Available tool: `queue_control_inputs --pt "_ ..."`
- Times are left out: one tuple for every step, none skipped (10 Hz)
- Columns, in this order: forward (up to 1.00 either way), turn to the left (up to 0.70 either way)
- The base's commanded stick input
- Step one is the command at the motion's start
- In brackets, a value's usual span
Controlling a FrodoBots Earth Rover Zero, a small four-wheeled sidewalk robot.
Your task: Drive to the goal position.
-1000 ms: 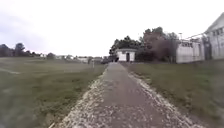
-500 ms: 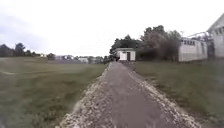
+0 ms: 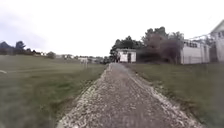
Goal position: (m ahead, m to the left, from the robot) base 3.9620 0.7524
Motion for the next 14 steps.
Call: queue_control_inputs --pt "1.0 0.0" --pt "1.0 0.0" --pt "1.0 0.0" --pt "1.0 0.0" --pt "1.0 0.0" --pt "1.0 0.0" --pt "1.0 0.0" --pt "1.0 0.0" --pt "1.0 0.0" --pt "1.0 0.0" --pt "1.0 0.0" --pt "1.0 -0.3" --pt "1.0 -0.36" --pt "1.0 -0.33"
